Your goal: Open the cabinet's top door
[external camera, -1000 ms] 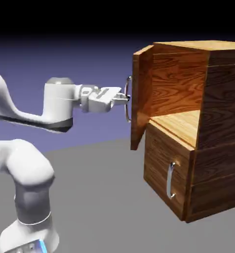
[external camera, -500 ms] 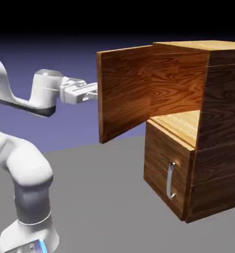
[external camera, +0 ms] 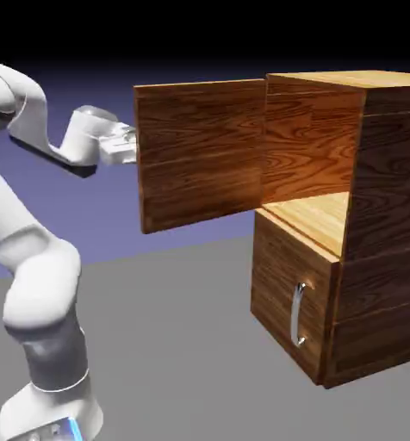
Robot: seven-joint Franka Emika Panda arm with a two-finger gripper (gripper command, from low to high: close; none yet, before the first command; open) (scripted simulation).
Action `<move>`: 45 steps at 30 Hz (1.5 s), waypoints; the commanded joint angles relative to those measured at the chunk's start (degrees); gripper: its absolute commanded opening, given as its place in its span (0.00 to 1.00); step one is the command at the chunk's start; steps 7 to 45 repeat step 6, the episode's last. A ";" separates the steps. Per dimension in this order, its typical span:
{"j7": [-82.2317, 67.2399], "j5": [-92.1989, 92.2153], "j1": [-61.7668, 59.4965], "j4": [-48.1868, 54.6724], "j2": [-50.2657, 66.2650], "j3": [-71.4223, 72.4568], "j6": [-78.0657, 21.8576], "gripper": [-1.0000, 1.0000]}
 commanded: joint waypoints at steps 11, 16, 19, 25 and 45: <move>-0.90 3.02 -12.47 6.41 -1.64 10.50 -3.47 0.00; -0.90 3.02 -12.47 6.41 -1.64 10.50 -3.47 0.00; -0.90 3.02 -12.47 6.41 -1.64 10.50 -3.47 0.00; -0.90 3.02 -12.47 6.41 -1.64 10.50 -3.47 0.00; -0.90 3.02 -12.47 6.41 -1.64 10.50 -3.47 0.00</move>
